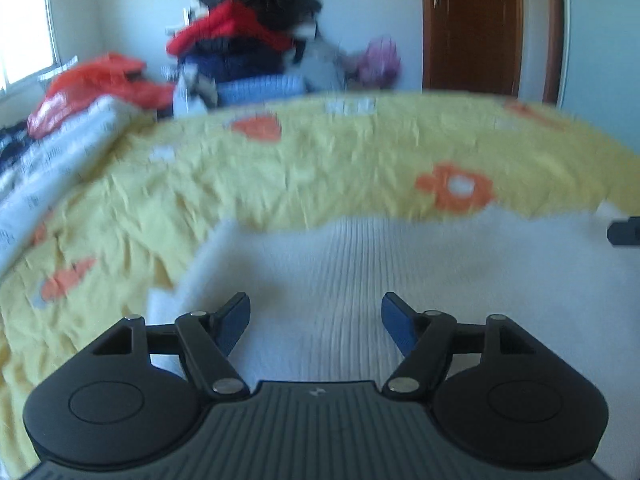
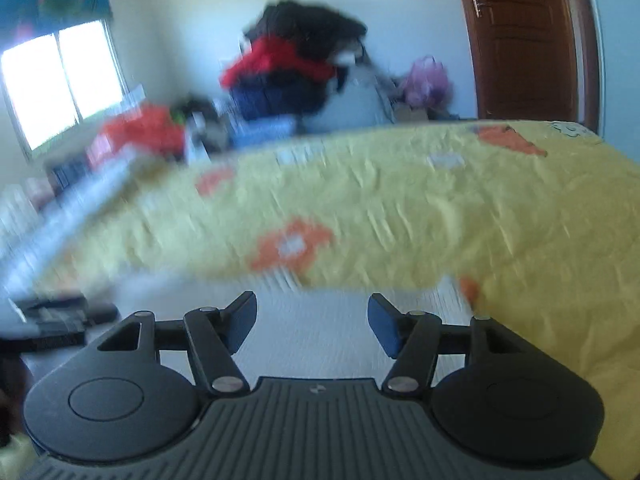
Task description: Fold small clothes
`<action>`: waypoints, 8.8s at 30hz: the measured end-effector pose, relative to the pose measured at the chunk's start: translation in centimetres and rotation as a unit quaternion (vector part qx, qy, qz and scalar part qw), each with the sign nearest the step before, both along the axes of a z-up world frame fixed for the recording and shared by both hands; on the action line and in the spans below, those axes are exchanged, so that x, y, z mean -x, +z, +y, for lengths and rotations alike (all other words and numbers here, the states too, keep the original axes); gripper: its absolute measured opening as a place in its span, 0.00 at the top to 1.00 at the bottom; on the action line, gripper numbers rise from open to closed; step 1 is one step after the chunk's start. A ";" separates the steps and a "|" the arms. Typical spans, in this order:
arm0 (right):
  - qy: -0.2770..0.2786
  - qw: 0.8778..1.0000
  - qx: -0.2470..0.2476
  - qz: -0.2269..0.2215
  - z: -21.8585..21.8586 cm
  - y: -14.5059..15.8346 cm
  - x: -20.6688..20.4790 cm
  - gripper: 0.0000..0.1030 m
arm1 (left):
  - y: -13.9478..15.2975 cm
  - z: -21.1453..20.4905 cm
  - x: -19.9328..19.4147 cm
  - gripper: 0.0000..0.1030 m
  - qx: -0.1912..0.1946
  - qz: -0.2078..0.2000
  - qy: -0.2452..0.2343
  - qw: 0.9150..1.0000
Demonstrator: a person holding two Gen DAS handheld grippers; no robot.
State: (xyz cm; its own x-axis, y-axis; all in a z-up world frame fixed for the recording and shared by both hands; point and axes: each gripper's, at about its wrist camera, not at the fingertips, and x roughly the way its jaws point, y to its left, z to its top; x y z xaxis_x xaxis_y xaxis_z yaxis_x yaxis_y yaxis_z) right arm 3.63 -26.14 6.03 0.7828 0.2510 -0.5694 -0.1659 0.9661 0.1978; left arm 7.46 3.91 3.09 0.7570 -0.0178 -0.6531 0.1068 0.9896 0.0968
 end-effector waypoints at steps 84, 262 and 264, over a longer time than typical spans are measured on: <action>0.055 0.995 0.081 0.004 1.2 -0.5 13.6 0.10 | 1.5 -0.5 15.3 0.11 0.006 -0.041 -0.087 0.995; 0.222 0.964 -0.015 0.145 -1.8 5.6 -5.6 0.64 | 2.4 -21.5 15.0 0.64 0.003 -0.152 -0.253 0.955; 0.186 0.968 -0.030 0.168 -5.0 3.1 -5.7 0.64 | 0.8 -23.4 14.7 0.64 -0.010 -0.123 -0.268 0.955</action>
State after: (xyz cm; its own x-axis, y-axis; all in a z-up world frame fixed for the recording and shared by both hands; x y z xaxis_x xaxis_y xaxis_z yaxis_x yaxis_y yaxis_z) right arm 9.33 -31.11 9.10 0.4055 0.5208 -0.7513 -0.4162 0.8369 0.3555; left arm -7.27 -19.53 3.88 0.7731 -0.4355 -0.4612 0.5696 0.7966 0.2026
